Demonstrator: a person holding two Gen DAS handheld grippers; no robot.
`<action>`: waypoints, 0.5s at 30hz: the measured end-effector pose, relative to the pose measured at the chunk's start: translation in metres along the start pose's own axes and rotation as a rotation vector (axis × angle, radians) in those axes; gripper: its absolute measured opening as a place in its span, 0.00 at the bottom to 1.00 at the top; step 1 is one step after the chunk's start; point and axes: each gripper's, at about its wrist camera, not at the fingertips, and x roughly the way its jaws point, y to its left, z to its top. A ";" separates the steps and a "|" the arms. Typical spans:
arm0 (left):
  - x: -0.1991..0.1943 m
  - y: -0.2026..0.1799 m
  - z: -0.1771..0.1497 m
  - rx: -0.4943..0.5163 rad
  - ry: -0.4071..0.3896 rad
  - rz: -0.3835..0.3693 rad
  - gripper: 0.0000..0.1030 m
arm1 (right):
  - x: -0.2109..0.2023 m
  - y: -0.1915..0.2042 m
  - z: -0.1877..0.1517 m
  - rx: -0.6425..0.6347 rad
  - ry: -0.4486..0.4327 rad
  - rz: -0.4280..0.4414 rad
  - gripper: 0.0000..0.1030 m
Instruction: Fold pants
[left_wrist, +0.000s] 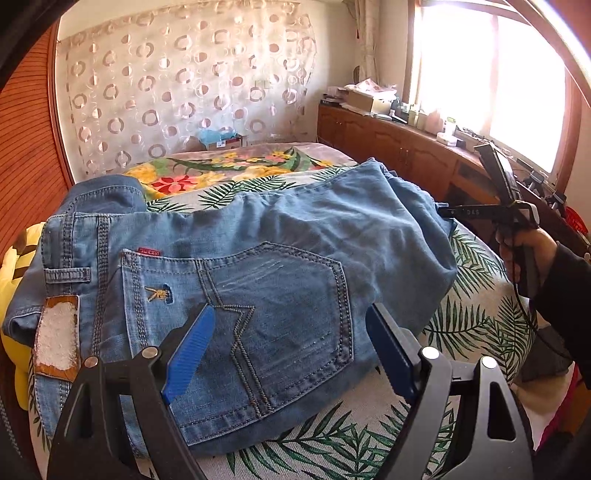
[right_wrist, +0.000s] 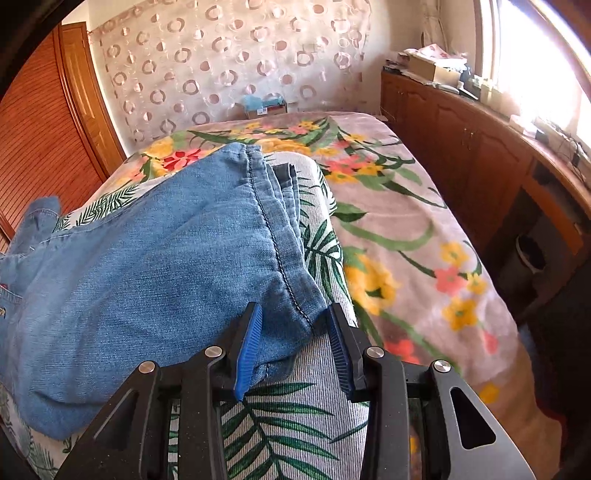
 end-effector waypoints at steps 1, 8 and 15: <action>0.001 0.000 0.000 0.000 0.001 0.001 0.82 | -0.001 0.000 0.001 -0.002 -0.006 -0.001 0.14; -0.005 0.008 -0.004 -0.018 -0.002 0.016 0.82 | -0.027 0.016 0.007 -0.060 -0.087 0.029 0.07; -0.024 0.026 -0.005 -0.042 -0.025 0.037 0.82 | -0.074 0.069 0.020 -0.169 -0.172 0.123 0.07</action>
